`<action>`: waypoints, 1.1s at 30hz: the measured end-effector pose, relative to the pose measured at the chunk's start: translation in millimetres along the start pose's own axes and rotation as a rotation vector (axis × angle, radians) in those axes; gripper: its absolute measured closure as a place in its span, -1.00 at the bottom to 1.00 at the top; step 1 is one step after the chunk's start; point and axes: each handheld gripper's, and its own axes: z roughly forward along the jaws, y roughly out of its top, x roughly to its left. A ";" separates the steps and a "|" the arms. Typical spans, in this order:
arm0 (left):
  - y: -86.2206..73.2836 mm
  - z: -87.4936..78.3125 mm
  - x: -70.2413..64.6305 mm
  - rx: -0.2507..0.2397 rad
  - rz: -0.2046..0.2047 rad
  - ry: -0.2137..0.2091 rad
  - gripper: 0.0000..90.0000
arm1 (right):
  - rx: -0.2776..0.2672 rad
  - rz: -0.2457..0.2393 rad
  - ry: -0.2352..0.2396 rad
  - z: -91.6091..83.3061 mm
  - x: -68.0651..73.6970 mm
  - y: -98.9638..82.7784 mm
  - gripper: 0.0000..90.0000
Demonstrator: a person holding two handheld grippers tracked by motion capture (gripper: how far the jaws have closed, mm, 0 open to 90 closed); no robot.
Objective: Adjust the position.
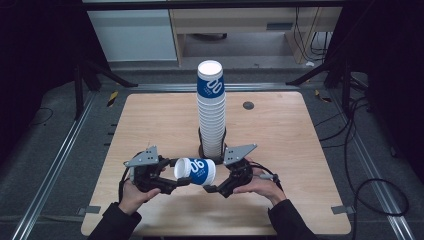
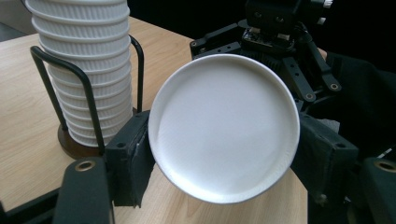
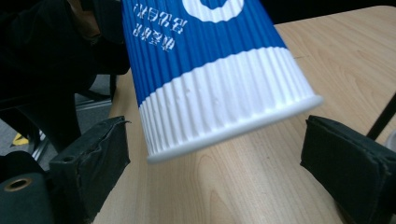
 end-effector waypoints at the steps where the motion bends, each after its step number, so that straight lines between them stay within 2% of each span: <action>1: 0.4 -0.5 0.1 -0.002 -0.001 -0.004 -0.38 | -0.009 0.007 0.001 -1.3 -0.5 0.3 -0.83; 7: 2.5 0.0 -4.2 -0.004 0.009 -0.038 -0.38 | -0.031 0.010 0.009 -1.1 -0.1 1.1 -0.83; 14: 1.7 7.2 -8.5 0.008 0.010 -0.080 -0.38 | -0.029 -0.017 0.052 4.9 5.0 2.3 -0.86; 25: 0.1 11.9 -7.8 0.031 0.000 -0.105 -0.39 | -0.018 -0.036 0.112 7.2 6.3 0.9 -0.66; 27: 0.6 11.2 -8.2 0.028 0.003 -0.093 -0.41 | -0.017 -0.038 0.105 5.6 6.5 1.7 -0.65; 29: 2.1 8.9 -7.5 0.039 0.007 -0.072 -0.53 | -0.009 -0.046 0.100 3.2 6.5 2.5 -0.65; 31: 3.2 6.0 -5.2 0.064 0.006 -0.078 -0.59 | 0.018 -0.060 0.072 0.2 6.5 3.1 -0.65; 33: 3.8 4.3 -3.7 0.102 0.018 -0.060 -0.64 | 0.050 -0.074 0.037 -1.5 5.9 2.2 -0.65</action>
